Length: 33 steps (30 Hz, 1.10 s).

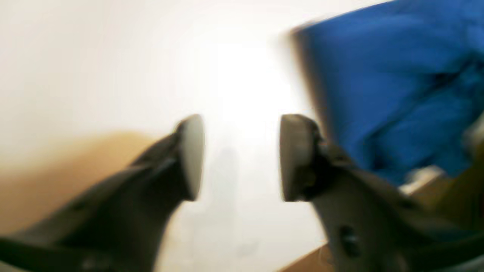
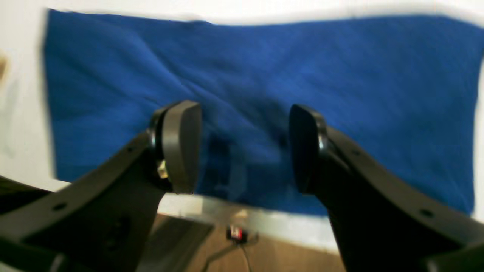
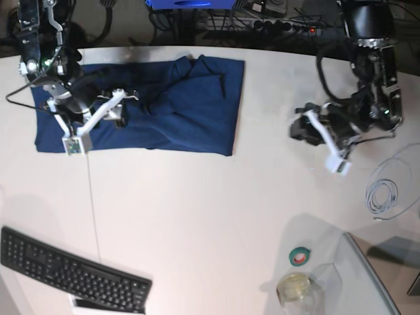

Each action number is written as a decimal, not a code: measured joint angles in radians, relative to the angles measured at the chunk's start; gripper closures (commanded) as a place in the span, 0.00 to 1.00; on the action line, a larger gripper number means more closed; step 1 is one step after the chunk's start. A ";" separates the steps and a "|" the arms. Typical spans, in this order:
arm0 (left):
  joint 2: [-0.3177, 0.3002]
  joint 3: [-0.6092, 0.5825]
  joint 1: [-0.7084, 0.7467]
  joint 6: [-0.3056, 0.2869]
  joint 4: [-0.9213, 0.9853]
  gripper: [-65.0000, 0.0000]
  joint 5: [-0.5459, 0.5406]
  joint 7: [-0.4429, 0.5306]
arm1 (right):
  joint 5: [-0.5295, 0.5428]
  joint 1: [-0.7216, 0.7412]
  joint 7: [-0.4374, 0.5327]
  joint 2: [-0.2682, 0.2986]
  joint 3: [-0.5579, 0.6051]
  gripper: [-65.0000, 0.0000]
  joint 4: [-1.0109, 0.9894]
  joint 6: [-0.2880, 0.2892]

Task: Layout the t-shirt on the table in an organized manner, then fold the t-shirt properly
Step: 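Grasp the folded shirt edge with the right gripper and fold it over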

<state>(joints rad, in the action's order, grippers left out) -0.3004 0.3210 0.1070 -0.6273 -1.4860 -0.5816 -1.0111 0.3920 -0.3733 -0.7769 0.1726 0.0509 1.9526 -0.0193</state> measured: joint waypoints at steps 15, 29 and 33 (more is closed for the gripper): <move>-0.130 0.310 0.261 0.000 0.177 1.00 0.000 0.283 | 0.000 0.110 -0.004 -0.043 0.152 0.47 -0.225 -0.007; -0.115 0.309 0.254 0.000 0.179 1.00 0.001 0.285 | 0.003 0.127 0.002 -0.043 0.147 0.98 -0.253 -0.007; -0.115 0.311 0.254 0.000 0.179 1.00 0.001 0.286 | -0.001 0.146 -0.008 -0.040 0.152 0.98 -0.222 -0.007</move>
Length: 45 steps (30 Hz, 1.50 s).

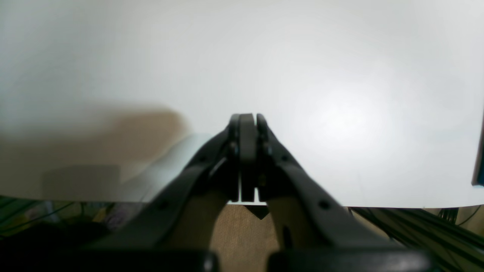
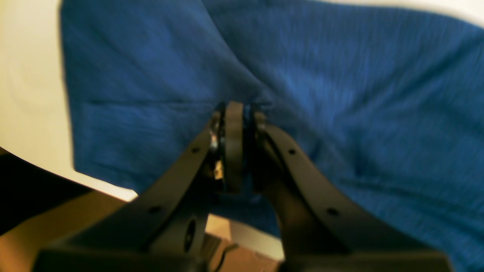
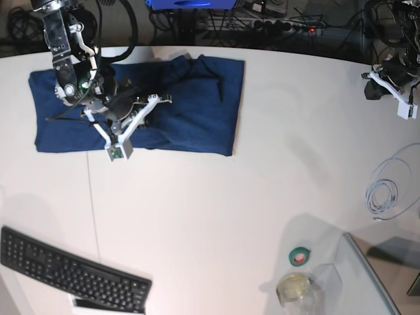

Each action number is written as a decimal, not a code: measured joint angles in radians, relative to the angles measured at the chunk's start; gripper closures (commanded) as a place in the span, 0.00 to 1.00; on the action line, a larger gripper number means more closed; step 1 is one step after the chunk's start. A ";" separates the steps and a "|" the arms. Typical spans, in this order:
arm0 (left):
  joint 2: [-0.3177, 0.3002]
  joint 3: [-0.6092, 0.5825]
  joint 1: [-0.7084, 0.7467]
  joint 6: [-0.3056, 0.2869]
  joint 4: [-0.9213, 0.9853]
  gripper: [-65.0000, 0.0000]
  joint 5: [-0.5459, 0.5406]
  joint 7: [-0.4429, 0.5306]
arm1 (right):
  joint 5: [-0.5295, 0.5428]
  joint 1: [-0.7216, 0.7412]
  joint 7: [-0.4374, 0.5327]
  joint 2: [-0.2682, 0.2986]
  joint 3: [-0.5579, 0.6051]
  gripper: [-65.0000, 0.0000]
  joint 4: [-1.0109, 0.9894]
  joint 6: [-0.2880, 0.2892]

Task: Layout the t-shirt on the table in an organized manner, then fold the t-shirt properly
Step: 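Grasp the folded shirt edge with the right gripper and fold it over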

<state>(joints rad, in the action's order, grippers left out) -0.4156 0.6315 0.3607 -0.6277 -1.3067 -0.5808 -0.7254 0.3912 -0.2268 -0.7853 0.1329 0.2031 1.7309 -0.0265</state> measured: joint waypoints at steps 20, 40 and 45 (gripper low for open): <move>-0.002 0.002 0.002 0.000 0.000 1.00 0.000 0.000 | -0.009 0.135 -0.240 -0.002 -0.003 0.70 -0.050 0.000; -0.018 0.007 0.008 0.002 0.001 1.00 0.011 -0.001 | -0.329 0.199 -0.103 -0.135 0.531 0.57 -0.168 -0.072; -0.009 0.008 0.002 0.001 0.001 1.00 0.162 0.000 | -0.337 0.229 -0.095 -0.150 0.529 0.57 -0.214 -0.079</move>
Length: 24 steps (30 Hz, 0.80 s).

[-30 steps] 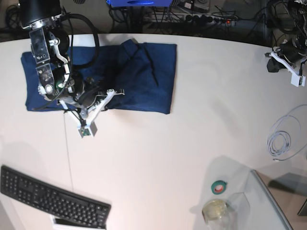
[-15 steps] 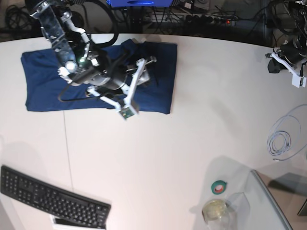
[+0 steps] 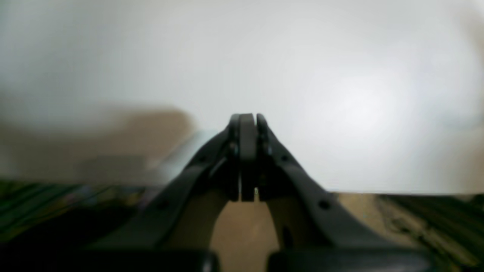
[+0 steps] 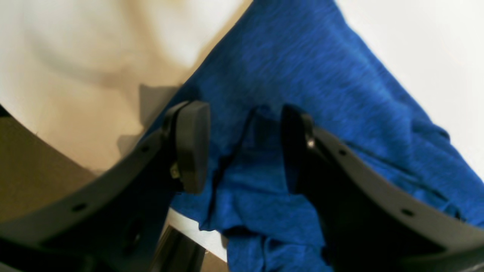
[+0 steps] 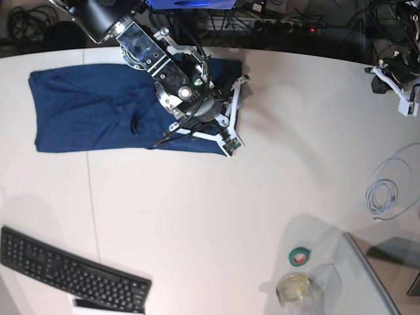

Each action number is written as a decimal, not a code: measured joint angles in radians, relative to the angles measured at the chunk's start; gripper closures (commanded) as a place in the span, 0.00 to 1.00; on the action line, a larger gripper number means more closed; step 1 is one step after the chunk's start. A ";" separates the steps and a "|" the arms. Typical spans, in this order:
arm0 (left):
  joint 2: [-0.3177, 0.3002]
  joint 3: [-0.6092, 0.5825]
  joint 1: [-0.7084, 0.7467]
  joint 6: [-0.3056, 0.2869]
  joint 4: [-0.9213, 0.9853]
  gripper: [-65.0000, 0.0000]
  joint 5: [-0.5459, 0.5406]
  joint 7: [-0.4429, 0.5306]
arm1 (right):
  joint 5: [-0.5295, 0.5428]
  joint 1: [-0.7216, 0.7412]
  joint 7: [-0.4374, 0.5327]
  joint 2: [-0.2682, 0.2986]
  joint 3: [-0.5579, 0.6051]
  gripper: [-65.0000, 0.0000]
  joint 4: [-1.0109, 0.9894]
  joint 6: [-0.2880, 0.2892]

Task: Layout the t-shirt on the table in an organized manner, then fold the t-shirt properly
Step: 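Grasp the folded shirt edge with the right gripper and fold it over, then press and smooth the folded shirt with the right gripper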

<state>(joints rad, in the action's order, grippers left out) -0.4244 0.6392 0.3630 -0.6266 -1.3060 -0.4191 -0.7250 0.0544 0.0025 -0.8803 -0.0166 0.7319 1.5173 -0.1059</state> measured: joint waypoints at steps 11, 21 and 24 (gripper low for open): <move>0.020 -0.001 -0.012 -0.002 0.000 1.00 0.026 0.003 | -0.003 0.016 0.006 0.003 -0.005 0.70 -0.061 -0.069; 0.020 -0.001 -0.025 -0.002 0.000 1.00 0.027 0.003 | 0.004 -0.054 0.003 0.014 -0.059 0.94 0.073 -0.070; 0.020 0.000 -0.027 -0.002 0.001 1.00 0.026 0.003 | -0.002 -0.097 -0.047 0.040 -0.129 0.97 0.182 -0.070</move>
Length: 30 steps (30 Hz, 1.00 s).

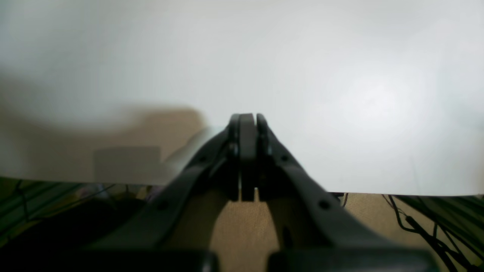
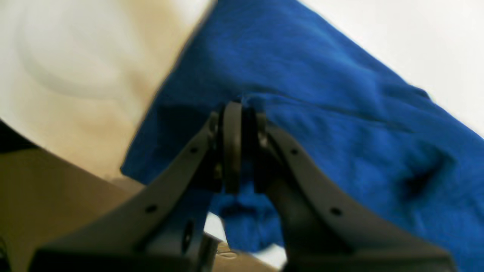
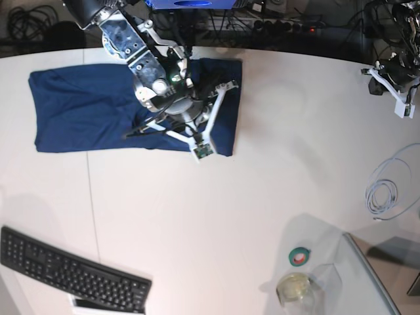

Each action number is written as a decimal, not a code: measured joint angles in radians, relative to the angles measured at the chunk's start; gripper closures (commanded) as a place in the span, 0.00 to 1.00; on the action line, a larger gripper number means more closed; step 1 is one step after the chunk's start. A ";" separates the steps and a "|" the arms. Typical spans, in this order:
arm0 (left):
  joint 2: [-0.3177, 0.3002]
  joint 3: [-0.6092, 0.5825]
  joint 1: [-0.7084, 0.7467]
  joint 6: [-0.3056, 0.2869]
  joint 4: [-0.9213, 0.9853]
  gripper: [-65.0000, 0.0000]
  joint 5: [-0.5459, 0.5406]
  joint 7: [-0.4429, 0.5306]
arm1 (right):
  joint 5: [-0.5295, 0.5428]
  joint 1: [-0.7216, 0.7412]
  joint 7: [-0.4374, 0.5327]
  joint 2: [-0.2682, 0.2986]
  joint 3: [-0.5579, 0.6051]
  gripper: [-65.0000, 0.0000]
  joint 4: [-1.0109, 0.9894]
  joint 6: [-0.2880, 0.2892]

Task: Layout the t-shirt on the table in an organized manner, then fold the t-shirt properly
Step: 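Press and smooth the folded shirt with the right gripper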

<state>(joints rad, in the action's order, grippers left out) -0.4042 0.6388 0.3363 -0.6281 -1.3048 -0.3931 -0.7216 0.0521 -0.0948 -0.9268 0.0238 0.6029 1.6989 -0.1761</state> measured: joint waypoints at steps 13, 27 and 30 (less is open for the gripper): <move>0.000 -0.005 -0.028 0.000 0.000 1.00 0.002 -0.001 | -0.002 -0.272 0.016 0.111 -0.282 0.99 0.196 0.000; -0.001 -0.005 -0.087 0.000 0.111 1.00 0.004 -0.003 | -0.002 -0.367 0.063 0.079 -0.323 0.98 0.202 0.000; -0.001 -0.005 -0.089 0.000 0.110 1.00 0.002 0.000 | 0.004 -0.388 0.060 0.037 -0.372 0.83 0.197 0.000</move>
<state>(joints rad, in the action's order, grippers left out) -0.4049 0.6342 0.2478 -0.6285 -1.1946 -0.3916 -0.7216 0.0559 -0.4831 -0.8669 0.0612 0.2310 1.8957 -0.1764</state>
